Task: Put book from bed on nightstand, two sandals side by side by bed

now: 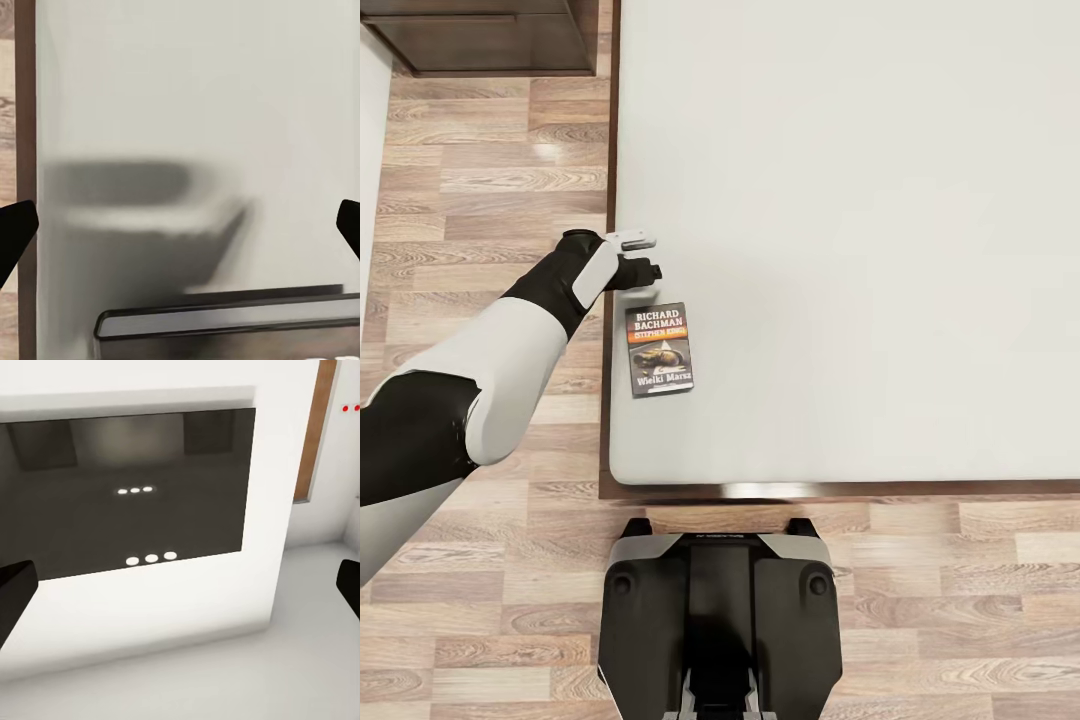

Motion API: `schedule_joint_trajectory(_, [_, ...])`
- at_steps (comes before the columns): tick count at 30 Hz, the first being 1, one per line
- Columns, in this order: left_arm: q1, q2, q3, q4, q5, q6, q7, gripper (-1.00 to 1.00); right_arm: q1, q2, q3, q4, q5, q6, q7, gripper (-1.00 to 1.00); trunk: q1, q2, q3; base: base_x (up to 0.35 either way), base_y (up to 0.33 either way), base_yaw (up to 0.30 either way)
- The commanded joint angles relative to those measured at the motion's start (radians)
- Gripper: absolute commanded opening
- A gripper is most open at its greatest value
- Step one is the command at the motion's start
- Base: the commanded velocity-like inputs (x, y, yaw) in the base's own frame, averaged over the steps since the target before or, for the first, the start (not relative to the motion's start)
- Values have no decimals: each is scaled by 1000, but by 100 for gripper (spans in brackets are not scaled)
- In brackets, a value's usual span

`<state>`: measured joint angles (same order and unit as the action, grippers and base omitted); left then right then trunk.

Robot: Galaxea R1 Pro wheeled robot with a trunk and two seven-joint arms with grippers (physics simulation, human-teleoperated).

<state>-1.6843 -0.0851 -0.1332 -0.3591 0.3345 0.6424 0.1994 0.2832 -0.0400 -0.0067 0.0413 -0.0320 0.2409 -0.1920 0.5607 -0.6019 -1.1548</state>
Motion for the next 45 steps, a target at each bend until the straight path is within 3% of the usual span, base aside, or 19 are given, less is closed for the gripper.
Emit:
schedule_joint_trajectory(1, [0, 1, -7, -1, 11, 3, 8, 100, 1, 0, 0, -1, -3, 3, -3, 100, 0, -1, -1, 0, 0, 0])
schedule_joint_trajectory(20, [0, 2, -8, -1, 11, 3, 8, 100, 1, 0, 0, -2, -3, 4, -3, 100, 0, -1, -1, 0, 0, 0])
schedule_joint_trajectory(26, [0, 2, -8, -1, 11, 3, 8, 100, 1, 0, 0, -2, -3, 4, -3, 100, 23, -43, -19, 0, 0, 0])
schedule_joint_trajectory(45, [0, 1, -8, -1, 11, 1, 11, 100, 1, 0, 1, -2, -3, 4, -3, 100, 23, -43, -19, 0, 0, 0])
